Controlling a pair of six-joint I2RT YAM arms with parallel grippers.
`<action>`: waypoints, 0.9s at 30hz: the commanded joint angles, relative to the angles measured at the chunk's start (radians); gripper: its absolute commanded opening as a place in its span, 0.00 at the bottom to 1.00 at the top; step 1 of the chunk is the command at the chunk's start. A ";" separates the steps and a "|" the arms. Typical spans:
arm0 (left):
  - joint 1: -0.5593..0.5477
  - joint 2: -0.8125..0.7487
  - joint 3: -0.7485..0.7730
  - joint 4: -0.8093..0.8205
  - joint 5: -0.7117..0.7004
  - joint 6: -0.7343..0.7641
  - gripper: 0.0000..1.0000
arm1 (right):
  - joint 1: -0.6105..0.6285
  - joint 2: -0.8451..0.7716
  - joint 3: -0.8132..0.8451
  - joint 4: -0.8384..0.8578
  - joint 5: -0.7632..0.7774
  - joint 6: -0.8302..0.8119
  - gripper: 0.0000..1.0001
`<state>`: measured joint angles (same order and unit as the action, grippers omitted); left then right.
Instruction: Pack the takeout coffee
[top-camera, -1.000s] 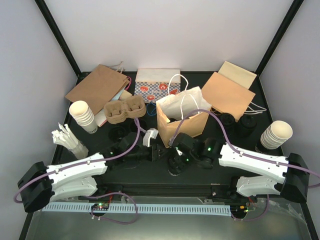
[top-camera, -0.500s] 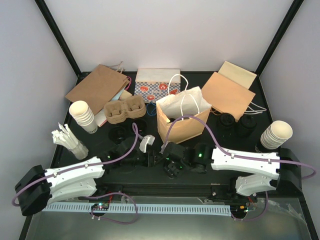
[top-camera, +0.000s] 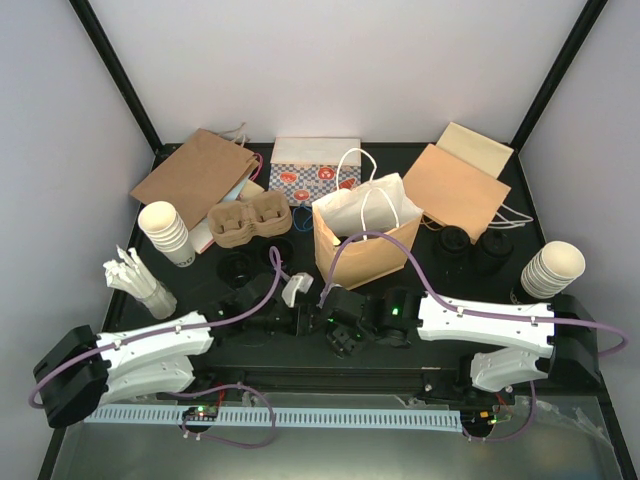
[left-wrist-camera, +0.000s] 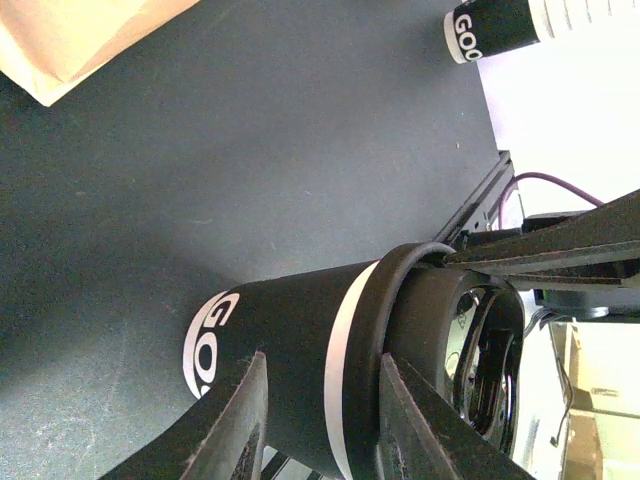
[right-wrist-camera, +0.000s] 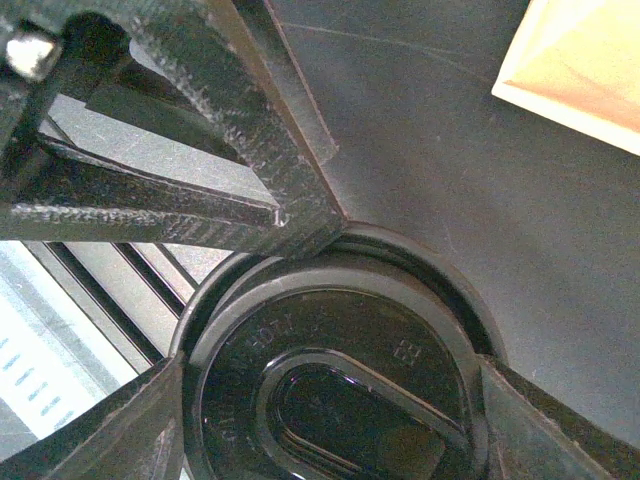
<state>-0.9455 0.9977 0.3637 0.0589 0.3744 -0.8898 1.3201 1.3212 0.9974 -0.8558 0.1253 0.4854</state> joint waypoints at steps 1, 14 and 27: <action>0.002 0.035 -0.002 0.020 0.069 0.027 0.33 | 0.016 0.059 -0.040 -0.083 -0.028 0.016 0.66; 0.002 0.113 0.029 -0.151 -0.006 0.021 0.32 | 0.029 0.074 -0.048 -0.089 -0.026 0.021 0.66; -0.039 0.057 0.022 -0.138 -0.077 -0.019 0.35 | 0.025 0.075 -0.051 -0.105 0.061 0.105 0.68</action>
<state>-0.9558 1.0866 0.4088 0.0715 0.3683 -0.8974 1.3308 1.3304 1.0031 -0.8810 0.1566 0.5724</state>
